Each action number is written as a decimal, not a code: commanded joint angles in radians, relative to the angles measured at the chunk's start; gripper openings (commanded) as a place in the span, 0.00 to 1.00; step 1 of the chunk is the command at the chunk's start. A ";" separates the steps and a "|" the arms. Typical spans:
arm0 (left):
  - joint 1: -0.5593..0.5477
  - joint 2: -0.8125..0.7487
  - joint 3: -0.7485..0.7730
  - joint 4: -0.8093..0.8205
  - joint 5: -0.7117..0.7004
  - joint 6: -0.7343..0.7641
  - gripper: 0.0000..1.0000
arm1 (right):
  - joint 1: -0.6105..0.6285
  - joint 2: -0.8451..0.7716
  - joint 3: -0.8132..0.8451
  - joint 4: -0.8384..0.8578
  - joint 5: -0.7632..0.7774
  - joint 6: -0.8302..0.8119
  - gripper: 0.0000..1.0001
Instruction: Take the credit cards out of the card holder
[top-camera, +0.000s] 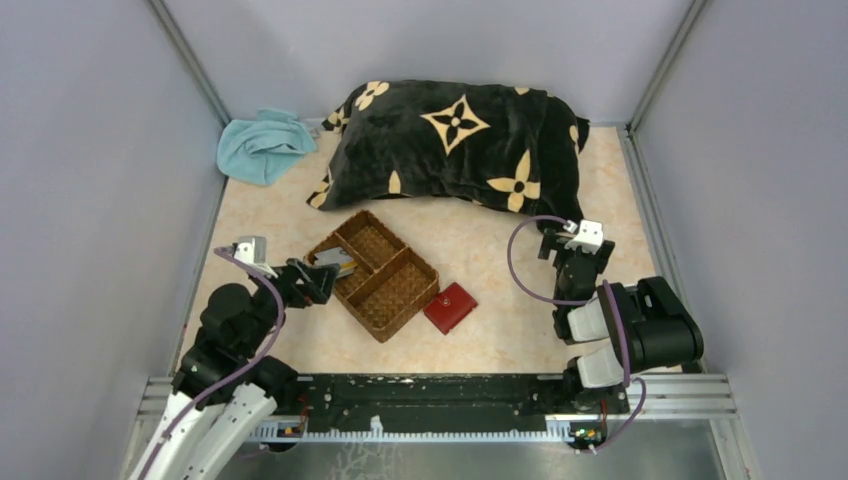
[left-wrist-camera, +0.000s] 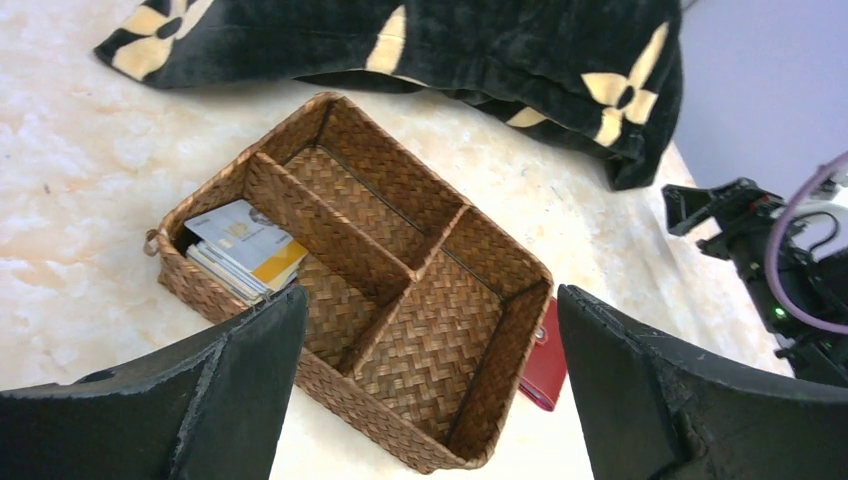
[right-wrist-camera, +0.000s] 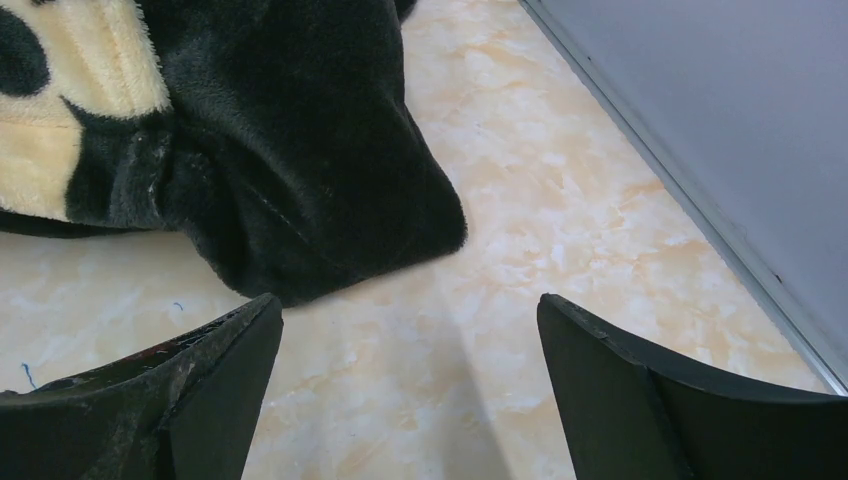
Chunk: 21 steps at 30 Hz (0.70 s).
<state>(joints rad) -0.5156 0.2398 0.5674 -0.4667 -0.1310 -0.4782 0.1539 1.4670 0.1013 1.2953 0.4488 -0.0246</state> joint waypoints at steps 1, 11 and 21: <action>-0.006 0.046 -0.011 0.001 -0.080 -0.009 0.99 | -0.006 -0.004 0.028 0.076 -0.013 0.001 0.99; -0.005 0.272 0.002 0.098 -0.095 0.086 0.99 | -0.009 -0.003 0.031 0.070 -0.015 0.002 0.99; -0.006 0.673 0.183 0.353 -0.028 0.349 0.99 | -0.052 -0.018 0.064 -0.031 -0.081 0.036 0.99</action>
<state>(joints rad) -0.5156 0.8268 0.6521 -0.2821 -0.1856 -0.2794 0.1150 1.4658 0.1314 1.2488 0.4065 -0.0086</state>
